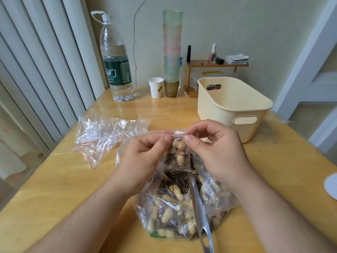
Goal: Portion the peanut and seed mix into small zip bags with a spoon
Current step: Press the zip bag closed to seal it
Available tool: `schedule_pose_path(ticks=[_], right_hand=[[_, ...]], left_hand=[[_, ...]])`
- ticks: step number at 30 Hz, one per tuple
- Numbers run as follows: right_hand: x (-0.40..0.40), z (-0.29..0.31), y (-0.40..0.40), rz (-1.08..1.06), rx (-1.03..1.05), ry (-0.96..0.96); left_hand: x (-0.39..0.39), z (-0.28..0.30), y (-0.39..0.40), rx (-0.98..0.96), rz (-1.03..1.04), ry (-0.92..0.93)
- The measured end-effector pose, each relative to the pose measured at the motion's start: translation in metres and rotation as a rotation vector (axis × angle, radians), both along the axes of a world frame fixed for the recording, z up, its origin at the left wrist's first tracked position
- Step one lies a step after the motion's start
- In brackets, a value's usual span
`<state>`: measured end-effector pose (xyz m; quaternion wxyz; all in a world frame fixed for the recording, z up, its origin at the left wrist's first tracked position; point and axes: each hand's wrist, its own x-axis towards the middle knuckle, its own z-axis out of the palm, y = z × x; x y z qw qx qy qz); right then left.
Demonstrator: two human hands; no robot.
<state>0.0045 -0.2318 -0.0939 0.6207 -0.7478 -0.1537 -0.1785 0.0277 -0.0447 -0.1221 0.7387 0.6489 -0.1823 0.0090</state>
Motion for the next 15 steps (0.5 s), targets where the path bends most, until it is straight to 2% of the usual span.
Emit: schedule_pose_path(ticks=[6,15], right_hand=[[0.0026,-0.0033,0.0024,-0.009,-0.009,0.029],[0.0058,-0.0067,0.0004,-0.079,0.062,0.028]], left_hand=[[0.0003,0.0022,-0.0013,-0.065,0.068,-0.013],[-0.0017,0.0047,-0.0032,-0.029,0.143,-0.075]])
